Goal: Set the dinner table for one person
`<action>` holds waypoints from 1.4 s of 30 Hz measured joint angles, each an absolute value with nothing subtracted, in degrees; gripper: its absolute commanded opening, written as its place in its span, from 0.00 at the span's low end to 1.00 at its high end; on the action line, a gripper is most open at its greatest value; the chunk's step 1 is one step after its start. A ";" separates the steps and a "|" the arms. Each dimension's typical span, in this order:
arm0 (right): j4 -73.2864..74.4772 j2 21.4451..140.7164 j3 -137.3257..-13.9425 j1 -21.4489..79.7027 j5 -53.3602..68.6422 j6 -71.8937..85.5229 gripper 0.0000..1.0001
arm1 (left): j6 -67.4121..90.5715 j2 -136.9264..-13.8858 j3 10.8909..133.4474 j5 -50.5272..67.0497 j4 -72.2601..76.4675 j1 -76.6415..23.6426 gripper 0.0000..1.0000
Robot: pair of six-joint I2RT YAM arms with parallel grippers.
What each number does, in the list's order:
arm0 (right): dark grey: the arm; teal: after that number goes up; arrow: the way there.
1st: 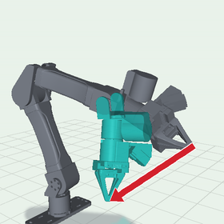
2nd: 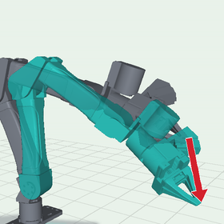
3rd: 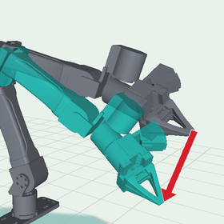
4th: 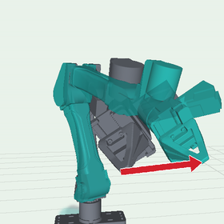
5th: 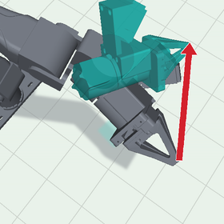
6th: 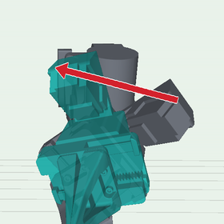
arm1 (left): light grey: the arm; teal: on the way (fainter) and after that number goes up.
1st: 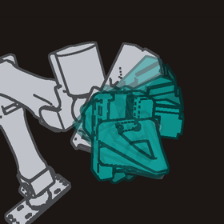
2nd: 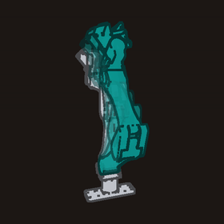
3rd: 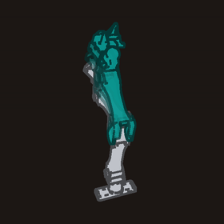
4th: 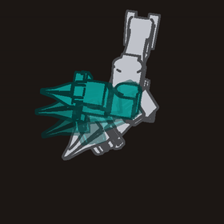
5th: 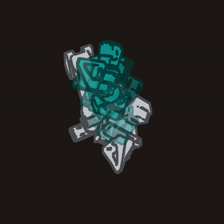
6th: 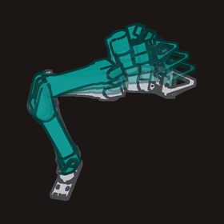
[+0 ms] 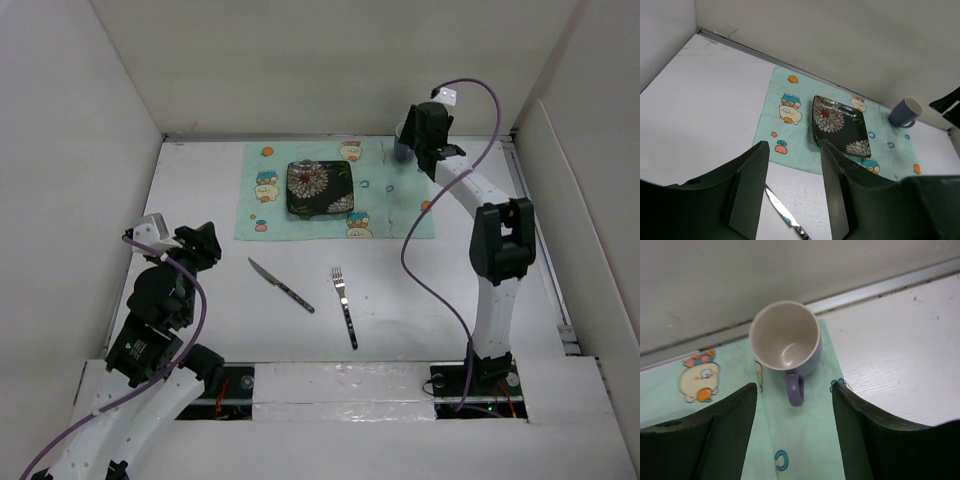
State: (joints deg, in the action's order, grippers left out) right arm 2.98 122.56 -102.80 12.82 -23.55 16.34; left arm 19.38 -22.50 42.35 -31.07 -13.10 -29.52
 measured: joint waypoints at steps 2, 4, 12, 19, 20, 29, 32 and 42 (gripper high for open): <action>2.02 117.14 -99.13 13.28 -23.51 16.45 0.35 | 19.35 -22.06 42.35 -31.07 -13.10 -29.52 0.36; 0.84 111.26 -94.35 14.48 -22.81 17.21 0.11 | 19.44 -21.37 42.35 -30.96 -13.10 -29.52 0.25; -6.70 94.63 -69.49 31.83 -17.23 19.49 0.00 | 19.42 -18.61 42.35 -30.83 -13.15 -29.52 0.06; -2.90 94.43 -59.94 53.84 -10.92 19.14 0.00 | 19.66 -16.97 42.35 -30.68 -13.19 -29.52 0.31; -2.52 94.65 -59.90 56.10 -10.57 19.09 0.00 | 19.70 -16.78 42.35 -30.65 -13.17 -29.52 0.32; -1.43 104.55 -62.19 63.51 -11.25 19.70 0.61 | 19.84 -16.64 42.35 -30.68 -13.54 -29.52 0.35; -0.43 109.47 -65.28 64.77 -12.56 19.59 0.59 | 19.84 -16.64 42.35 -30.65 -13.56 -29.52 0.35; 1.32 114.24 -70.98 66.15 -17.10 19.27 0.40 | 19.84 -16.64 42.35 -30.68 -13.56 -29.52 0.35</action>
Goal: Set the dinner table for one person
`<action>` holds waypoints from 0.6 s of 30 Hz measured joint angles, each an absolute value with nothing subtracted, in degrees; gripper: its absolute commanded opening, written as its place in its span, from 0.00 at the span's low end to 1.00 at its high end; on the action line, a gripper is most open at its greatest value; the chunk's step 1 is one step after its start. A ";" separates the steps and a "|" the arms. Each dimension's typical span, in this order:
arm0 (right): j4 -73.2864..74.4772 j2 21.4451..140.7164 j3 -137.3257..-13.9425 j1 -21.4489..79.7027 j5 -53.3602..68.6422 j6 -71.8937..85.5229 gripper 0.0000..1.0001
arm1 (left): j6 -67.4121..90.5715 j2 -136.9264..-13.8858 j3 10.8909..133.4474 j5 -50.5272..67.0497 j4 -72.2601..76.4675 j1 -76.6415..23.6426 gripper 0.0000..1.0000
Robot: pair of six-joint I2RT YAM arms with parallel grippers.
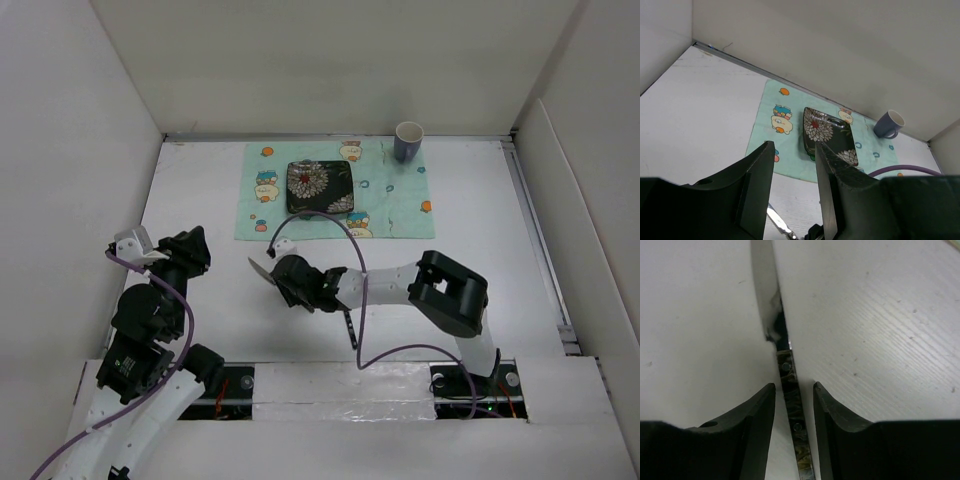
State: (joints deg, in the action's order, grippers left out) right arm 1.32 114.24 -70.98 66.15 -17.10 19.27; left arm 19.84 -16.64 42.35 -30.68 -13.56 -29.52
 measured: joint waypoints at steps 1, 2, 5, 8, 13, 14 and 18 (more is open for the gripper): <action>1.85 114.54 -71.44 66.41 -18.55 19.38 0.39 | 19.84 -16.64 42.35 -30.68 -13.56 -29.52 0.35; 2.70 114.91 -72.05 66.67 -20.32 19.57 0.37 | 19.84 -16.64 42.35 -30.70 -13.56 -29.52 0.35; 4.71 115.85 -73.58 67.92 -25.08 20.71 0.29 | 19.84 -16.64 42.35 -30.65 -13.56 -29.52 0.35; 5.85 115.96 -73.71 69.28 -28.47 21.26 0.07 | 19.81 -16.64 42.35 -30.63 -13.54 -29.52 0.35; 6.70 115.96 -73.78 70.15 -31.07 22.24 0.00 | 19.84 -16.64 42.35 -30.61 -13.54 -29.52 0.35; 6.92 115.92 -73.78 70.11 -31.31 22.55 0.00 | 19.84 -16.64 42.35 -30.61 -13.54 -29.52 0.35; 8.14 114.17 -73.67 68.29 -30.48 22.87 0.00 | 19.81 -16.64 42.35 -30.63 -13.56 -29.52 0.35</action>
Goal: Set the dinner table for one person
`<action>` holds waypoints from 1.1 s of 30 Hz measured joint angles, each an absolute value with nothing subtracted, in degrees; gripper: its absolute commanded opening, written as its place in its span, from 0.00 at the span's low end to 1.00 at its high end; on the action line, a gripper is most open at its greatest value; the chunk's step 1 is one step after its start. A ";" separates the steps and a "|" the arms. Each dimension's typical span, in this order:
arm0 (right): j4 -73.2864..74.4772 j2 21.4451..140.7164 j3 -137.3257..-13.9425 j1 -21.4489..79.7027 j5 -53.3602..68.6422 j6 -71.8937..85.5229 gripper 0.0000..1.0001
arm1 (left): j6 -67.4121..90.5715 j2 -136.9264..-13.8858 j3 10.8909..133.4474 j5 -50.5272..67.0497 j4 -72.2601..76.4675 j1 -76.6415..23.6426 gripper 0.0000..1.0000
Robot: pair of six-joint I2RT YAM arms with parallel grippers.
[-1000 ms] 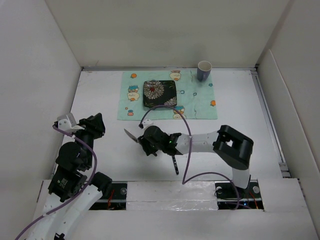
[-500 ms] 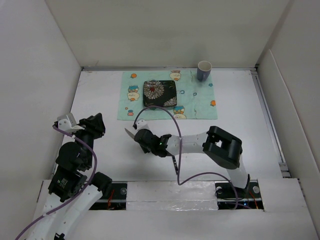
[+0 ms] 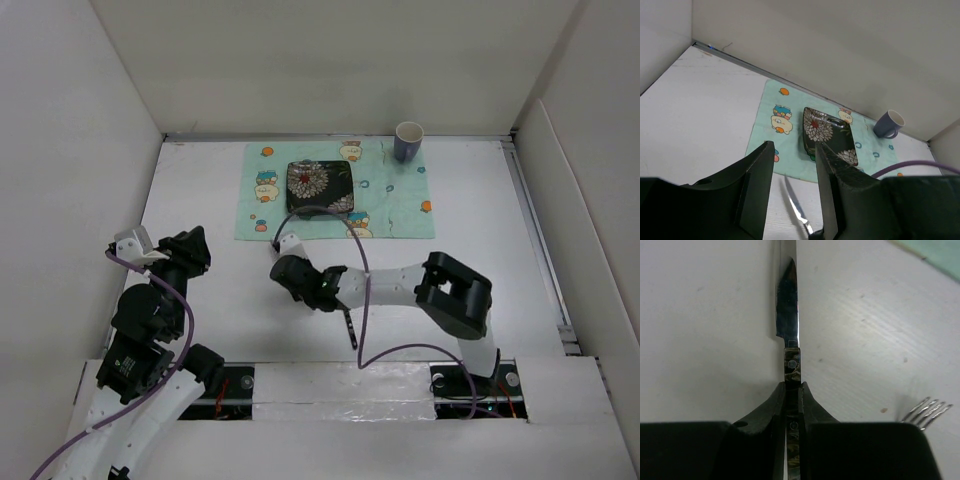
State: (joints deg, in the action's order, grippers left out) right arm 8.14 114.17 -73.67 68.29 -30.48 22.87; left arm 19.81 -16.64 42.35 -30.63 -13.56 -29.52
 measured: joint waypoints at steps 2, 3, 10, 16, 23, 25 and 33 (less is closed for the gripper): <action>8.56 111.74 -73.67 65.56 -29.36 23.03 0.00 | 19.84 -16.64 42.35 -30.63 -13.56 -29.52 0.35; 8.32 110.15 -73.67 63.44 -28.53 23.18 0.00 | 19.84 -16.67 42.35 -30.63 -13.56 -29.52 0.35; 5.63 105.84 -78.78 43.03 -27.14 22.83 0.00 | 19.84 -16.73 42.35 -30.61 -13.54 -29.52 0.35; 7.03 115.00 -89.23 31.90 -24.86 21.96 0.00 | 19.84 -16.80 42.35 -30.68 -13.54 -29.52 0.36; 14.11 127.00 -101.12 27.14 -23.14 19.81 0.00 | 19.81 -16.82 42.35 -30.70 -13.56 -29.52 0.36; 15.73 128.57 -102.37 26.39 -22.55 19.64 0.00 | 19.84 -16.84 42.35 -30.70 -13.56 -29.52 0.36; 20.05 129.47 -103.44 24.12 -20.84 19.14 0.00 | 19.81 -17.89 42.33 -30.85 -13.54 -29.52 0.36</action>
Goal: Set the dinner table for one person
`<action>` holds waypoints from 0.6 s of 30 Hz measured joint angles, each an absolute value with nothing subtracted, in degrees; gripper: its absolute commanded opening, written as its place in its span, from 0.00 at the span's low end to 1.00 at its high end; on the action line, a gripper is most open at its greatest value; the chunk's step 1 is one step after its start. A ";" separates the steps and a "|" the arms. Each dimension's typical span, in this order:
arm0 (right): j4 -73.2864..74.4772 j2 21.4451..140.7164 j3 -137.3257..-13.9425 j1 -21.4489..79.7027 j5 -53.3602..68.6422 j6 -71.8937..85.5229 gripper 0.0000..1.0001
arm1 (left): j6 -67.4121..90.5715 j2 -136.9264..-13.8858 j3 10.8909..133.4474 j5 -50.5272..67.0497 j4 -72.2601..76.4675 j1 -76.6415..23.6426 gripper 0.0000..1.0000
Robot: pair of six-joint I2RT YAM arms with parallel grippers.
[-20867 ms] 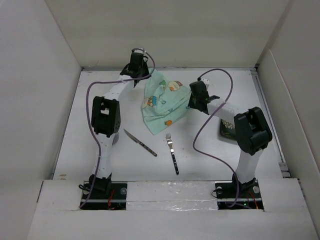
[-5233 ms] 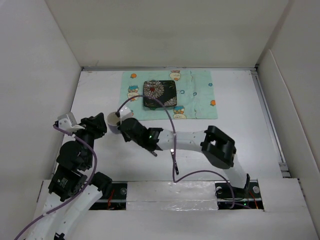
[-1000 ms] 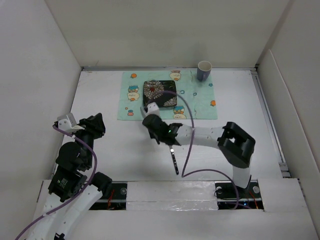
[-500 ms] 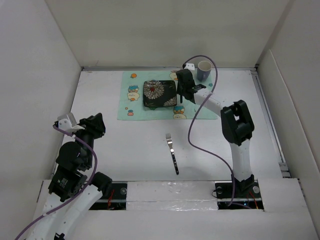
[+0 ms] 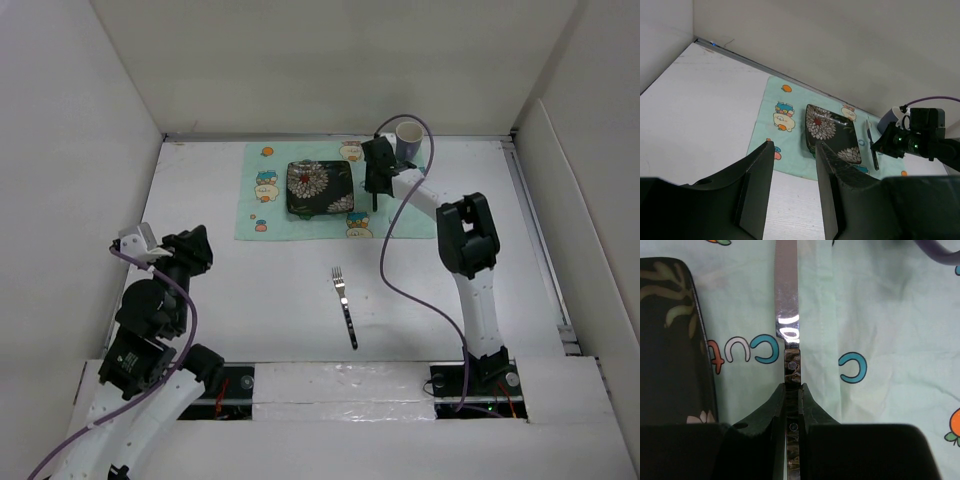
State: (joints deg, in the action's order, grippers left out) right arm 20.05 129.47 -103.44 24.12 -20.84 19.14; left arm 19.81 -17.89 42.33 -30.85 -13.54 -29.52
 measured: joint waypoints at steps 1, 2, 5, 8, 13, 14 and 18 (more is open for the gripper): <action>20.12 129.47 -103.44 23.94 -20.64 19.00 0.00 | 19.81 -18.04 42.33 -30.83 -13.52 -29.52 0.36; 20.25 129.49 -103.44 23.59 -20.51 18.83 0.00 | 19.81 -18.17 42.33 -30.83 -13.54 -29.52 0.36; 20.82 129.84 -103.46 23.14 -20.27 18.65 0.00 | 19.81 -18.31 42.33 -30.83 -13.52 -29.52 0.36; 21.12 130.47 -103.46 22.83 -20.01 18.31 0.00 | 19.81 -18.35 42.33 -30.85 -13.54 -29.52 0.36; 21.17 131.04 -103.35 22.59 -19.51 17.93 0.27 | 19.81 -19.07 42.33 -30.85 -13.50 -29.52 0.38; 21.12 130.98 -103.35 22.57 -19.49 17.80 0.33 | 19.81 -19.42 42.33 -30.85 -13.52 -29.52 0.38; 21.04 129.88 -102.17 22.55 -19.46 17.74 0.60 | 19.90 -21.74 42.33 -30.87 -13.54 -29.52 0.40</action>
State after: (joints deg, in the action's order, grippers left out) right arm 21.04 129.88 -102.17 22.55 -19.46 17.74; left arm 19.90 -21.74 42.33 -30.87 -13.54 -29.52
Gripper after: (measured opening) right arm 0.500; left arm 0.386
